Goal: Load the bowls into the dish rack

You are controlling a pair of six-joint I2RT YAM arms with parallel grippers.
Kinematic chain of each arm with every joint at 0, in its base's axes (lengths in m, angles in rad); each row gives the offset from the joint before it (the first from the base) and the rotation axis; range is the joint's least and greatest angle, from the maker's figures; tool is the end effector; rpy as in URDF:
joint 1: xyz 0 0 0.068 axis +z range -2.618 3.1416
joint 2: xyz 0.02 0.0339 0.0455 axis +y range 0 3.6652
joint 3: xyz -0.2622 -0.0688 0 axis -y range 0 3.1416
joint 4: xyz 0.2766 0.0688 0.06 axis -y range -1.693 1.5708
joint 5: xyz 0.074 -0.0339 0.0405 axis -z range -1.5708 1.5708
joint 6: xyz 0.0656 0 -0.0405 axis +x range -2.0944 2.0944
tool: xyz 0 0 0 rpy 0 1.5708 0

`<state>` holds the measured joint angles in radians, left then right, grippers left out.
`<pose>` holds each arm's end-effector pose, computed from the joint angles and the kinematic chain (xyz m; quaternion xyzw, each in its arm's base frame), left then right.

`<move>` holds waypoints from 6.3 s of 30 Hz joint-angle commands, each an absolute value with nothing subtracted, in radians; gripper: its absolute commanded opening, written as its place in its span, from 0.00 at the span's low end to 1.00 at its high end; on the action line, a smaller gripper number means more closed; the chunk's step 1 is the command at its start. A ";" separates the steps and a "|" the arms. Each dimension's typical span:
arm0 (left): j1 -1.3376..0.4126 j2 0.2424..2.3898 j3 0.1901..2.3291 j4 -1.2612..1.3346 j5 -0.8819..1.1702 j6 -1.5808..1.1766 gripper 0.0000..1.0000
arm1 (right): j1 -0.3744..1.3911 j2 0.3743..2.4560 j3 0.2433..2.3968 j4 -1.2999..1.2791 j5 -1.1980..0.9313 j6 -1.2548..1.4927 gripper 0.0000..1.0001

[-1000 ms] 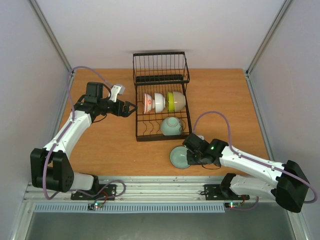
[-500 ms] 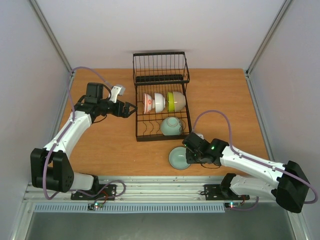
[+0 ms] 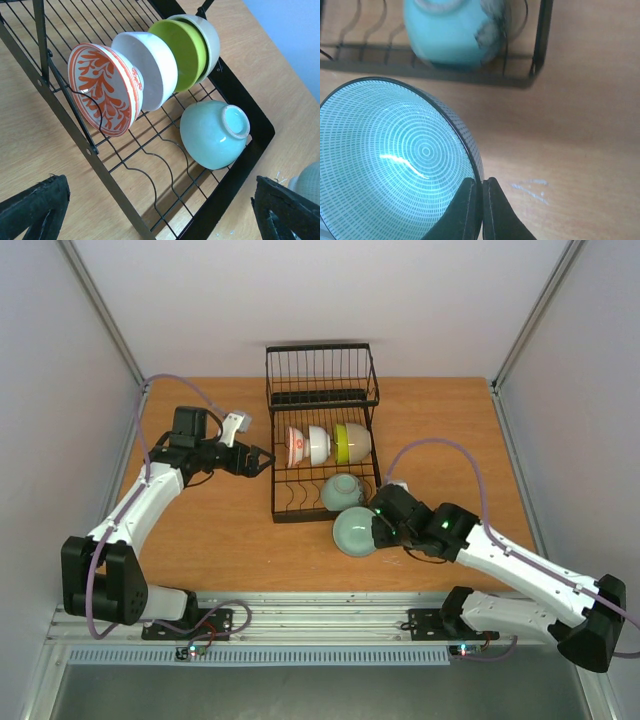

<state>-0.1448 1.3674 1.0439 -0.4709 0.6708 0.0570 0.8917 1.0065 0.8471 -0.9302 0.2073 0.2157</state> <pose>0.3268 -0.0889 0.2498 0.2120 0.8570 -0.3200 0.3437 0.1527 0.1677 0.2279 -0.2971 0.9195 0.0392 0.2544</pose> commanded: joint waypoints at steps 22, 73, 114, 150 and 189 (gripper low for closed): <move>-0.160 1.330 1.035 -0.461 0.733 0.096 0.99 | 0.884 1.709 1.496 -0.531 0.380 -0.142 0.01; -0.162 1.376 1.036 -0.461 0.741 0.117 0.01 | 0.881 1.667 1.468 -0.356 0.274 -0.162 0.20; -0.110 1.394 1.012 -0.392 0.890 0.080 0.00 | 0.537 1.547 0.852 0.560 -0.811 0.383 0.99; -0.104 1.367 1.008 -0.388 0.936 0.066 0.00 | 0.638 1.625 0.933 0.565 -0.851 0.348 0.44; -0.107 1.339 1.015 -0.399 0.728 0.058 0.92 | 0.919 1.759 1.482 -0.636 0.285 -0.221 0.01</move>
<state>-0.1062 1.3598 0.9970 -0.4324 0.7425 0.0555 0.8707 1.7100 1.3846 -0.5007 0.0769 -0.1738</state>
